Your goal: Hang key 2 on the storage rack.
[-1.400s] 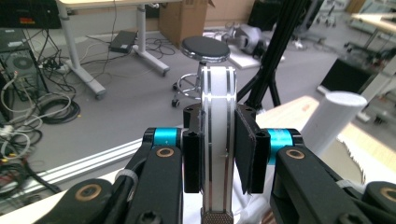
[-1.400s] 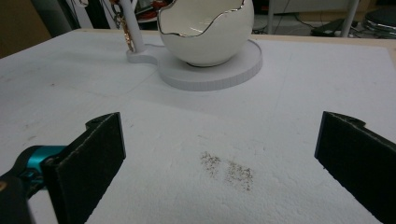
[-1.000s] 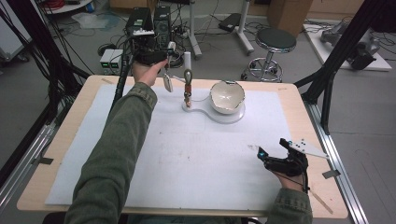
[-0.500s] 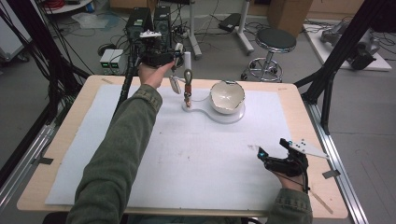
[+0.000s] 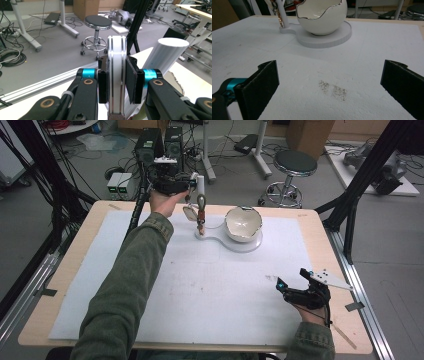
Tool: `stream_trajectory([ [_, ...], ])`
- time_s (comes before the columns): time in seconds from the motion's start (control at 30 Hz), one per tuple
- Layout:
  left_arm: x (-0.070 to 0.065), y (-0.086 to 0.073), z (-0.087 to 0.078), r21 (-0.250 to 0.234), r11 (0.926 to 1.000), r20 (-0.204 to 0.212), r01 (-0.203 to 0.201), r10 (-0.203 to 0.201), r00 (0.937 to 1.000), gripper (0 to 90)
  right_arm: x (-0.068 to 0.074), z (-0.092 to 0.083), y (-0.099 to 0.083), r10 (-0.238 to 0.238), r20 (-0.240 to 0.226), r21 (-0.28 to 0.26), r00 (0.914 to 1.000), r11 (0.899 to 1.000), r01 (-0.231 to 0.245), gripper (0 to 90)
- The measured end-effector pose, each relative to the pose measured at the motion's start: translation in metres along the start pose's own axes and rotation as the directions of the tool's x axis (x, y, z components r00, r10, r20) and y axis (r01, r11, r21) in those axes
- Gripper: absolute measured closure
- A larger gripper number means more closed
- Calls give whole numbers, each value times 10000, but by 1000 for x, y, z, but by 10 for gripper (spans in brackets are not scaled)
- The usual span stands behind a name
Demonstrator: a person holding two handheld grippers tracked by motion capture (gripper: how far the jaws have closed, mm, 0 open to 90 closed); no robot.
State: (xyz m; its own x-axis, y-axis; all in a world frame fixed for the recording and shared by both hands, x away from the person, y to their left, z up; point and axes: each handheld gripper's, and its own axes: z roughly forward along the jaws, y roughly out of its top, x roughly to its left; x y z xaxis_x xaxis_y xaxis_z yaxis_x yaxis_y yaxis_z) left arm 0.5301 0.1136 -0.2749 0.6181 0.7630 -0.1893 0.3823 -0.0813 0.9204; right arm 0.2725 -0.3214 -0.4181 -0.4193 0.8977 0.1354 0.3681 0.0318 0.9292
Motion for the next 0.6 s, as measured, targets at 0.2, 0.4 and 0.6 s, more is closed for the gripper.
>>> stream_trajectory([
  [0.2,4,-1,0,396,9992,97,30,-34,9999,740,0,0,0,-20,38,17,10000,10000,20,6],
  [0.4,8,1,-6,634,9980,260,56,-73,9996,723,0,1,0,1,10,85,10000,10000,-1,6],
  [0.6,16,1,-10,1160,9922,427,465,-518,9977,507,0,1,0,4,12,86,10000,10000,-4,6],
])
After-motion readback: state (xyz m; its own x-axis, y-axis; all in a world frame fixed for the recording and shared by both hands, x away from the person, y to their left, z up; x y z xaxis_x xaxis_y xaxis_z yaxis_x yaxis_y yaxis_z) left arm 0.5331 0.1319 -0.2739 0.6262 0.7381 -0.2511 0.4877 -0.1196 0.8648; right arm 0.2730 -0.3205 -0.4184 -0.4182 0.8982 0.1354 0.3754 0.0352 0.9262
